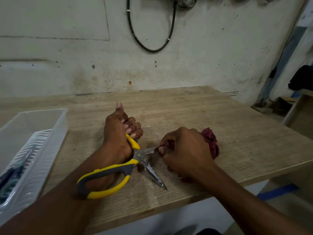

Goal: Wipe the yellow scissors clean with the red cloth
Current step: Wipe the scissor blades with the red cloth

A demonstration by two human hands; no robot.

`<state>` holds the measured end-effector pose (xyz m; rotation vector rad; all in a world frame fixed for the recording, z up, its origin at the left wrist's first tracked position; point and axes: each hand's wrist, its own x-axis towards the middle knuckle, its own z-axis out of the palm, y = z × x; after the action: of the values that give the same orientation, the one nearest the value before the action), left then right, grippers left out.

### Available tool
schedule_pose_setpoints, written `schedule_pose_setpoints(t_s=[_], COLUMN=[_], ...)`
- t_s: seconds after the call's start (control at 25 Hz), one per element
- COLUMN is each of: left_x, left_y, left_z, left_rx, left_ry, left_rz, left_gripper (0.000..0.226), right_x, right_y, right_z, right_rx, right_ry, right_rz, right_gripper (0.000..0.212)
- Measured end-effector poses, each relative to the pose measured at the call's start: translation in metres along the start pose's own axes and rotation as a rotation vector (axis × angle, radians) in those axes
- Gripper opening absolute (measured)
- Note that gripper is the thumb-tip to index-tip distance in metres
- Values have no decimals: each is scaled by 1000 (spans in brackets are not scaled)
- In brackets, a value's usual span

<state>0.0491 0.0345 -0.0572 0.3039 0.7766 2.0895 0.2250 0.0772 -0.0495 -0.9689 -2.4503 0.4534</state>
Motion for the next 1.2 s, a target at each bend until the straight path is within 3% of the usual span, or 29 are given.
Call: schedule_pose_setpoints(t_s=[0.32, 0.52, 0.68, 0.76, 1.2], left_x=[2, 3, 3, 4, 7], left_y=[-2, -1, 1, 0, -4], left_z=[-2, 3, 2, 2, -1], left_rx=[-21, -22, -24, -13, 29], left_ry=[-5, -1, -19, -22, -2], left_rz=[1, 17, 23, 10, 12], left_gripper=[59, 62, 59, 59, 58], right_x=[2, -4, -3, 7, 22], right_y=[1, -11, 11, 16, 2], right_z=[-1, 5, -7, -9, 12], right_rx=[-109, -48, 123, 168, 138], right_ry=[-48, -97, -29, 33, -49], right_rz=[-7, -91, 93, 143, 44], right_gripper=[18, 30, 7, 7, 5])
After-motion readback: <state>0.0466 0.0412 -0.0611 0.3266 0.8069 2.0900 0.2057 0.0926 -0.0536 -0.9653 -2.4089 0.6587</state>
